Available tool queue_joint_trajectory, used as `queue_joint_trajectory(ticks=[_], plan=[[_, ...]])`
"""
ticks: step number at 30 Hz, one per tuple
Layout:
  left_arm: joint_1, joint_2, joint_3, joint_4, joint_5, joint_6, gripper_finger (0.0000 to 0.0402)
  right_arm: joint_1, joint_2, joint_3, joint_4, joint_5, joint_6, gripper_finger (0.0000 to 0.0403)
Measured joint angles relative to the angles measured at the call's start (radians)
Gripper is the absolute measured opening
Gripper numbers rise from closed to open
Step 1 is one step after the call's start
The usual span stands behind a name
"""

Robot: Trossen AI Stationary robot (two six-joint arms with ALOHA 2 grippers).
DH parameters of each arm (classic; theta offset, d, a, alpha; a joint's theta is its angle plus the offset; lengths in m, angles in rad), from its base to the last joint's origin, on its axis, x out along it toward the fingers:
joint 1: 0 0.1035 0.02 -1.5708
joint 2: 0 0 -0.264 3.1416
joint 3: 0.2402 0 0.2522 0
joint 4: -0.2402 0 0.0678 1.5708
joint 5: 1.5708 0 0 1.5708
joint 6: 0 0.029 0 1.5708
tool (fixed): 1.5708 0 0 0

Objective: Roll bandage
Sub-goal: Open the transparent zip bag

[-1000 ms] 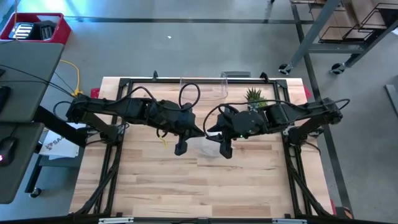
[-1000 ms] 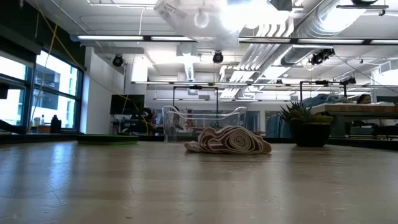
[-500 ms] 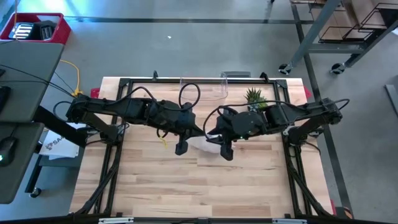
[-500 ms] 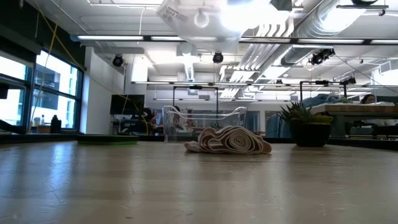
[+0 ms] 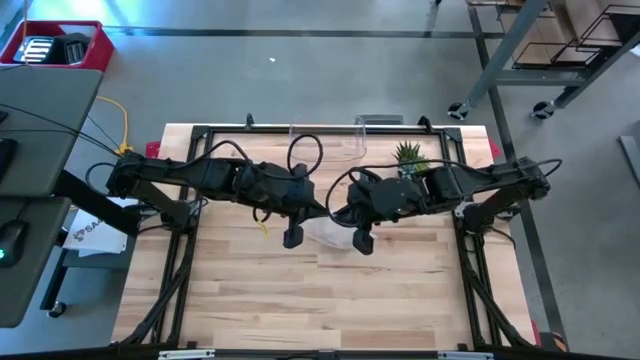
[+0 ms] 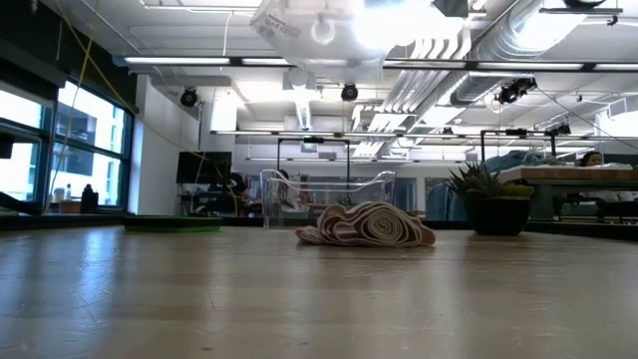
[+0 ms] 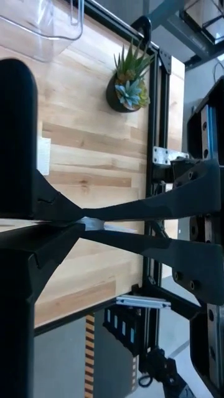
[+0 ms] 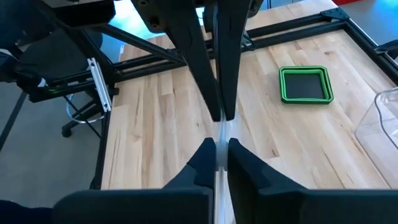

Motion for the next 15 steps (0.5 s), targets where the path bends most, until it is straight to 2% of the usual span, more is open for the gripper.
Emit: queue_joint_trajectory(ticks=[15], plan=[[0.019,-0.048,0.0,-0.161,-0.003,-0.001,0.0,0.004,0.001,0.001,-0.112,-0.037,0.063,0.0002]])
